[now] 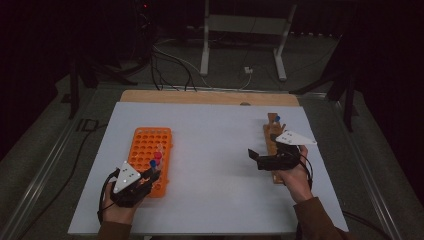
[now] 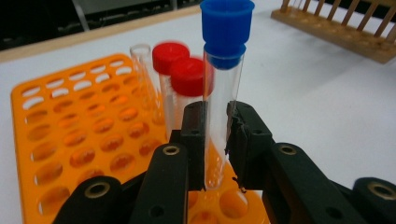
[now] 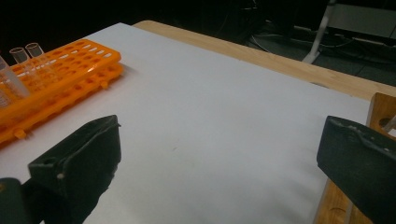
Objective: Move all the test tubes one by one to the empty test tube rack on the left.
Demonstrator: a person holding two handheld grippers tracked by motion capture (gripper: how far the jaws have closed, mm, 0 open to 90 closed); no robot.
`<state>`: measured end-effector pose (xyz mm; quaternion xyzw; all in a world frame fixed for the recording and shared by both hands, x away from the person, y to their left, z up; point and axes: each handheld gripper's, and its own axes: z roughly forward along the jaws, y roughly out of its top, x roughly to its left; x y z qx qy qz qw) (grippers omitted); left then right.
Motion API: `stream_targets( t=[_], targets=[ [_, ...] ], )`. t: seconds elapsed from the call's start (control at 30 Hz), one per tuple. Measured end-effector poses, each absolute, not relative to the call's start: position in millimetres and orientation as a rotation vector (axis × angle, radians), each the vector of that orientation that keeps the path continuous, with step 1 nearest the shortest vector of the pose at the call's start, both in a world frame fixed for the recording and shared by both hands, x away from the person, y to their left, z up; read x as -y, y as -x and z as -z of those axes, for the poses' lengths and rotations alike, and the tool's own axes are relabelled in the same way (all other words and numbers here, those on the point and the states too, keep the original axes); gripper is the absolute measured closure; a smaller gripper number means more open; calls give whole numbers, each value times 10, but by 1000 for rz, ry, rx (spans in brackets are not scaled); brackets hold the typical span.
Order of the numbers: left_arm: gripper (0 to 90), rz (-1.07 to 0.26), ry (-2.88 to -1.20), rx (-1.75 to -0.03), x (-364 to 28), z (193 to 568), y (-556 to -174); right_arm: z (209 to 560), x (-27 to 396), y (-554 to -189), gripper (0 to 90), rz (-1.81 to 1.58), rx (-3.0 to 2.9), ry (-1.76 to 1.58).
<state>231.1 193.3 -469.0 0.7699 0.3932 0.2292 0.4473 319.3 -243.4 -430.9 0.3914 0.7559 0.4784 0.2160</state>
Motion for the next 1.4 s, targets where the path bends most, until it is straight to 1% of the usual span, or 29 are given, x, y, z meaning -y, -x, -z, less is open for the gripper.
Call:
stream_targets(
  t=[0.27,0.67,0.83,0.93,1.17,1.27,1.4],
  targets=[
    [770,-565,-1999,-995,-1870,4783,-2338,4311,2448,-3195,3,-1327,-2092,-1087],
    [772,-554,-2055,-1023,-1845,4836,-2362,4284,2518,-3225,4,-1299,-2077,-1092],
    [758,-547,-2048,-1028,-1852,4836,-2356,4276,2546,-3249,4,-1264,-2073,-1087],
    [688,-533,-2035,-1016,-1872,4811,-2328,4269,2578,-3271,4,-1251,-2065,-1096],
    [568,-514,-1916,-999,-2024,4699,-2252,4240,2687,-3368,4,-1200,-2040,-1128],
    [484,-518,-1876,-1025,-2103,4669,-2255,4227,2744,-3427,4,-1187,-2025,-1145],
    [438,-516,-1806,-1043,-2209,4610,-2276,4216,2830,-3540,4,-1167,-2003,-1180]
  ],
)
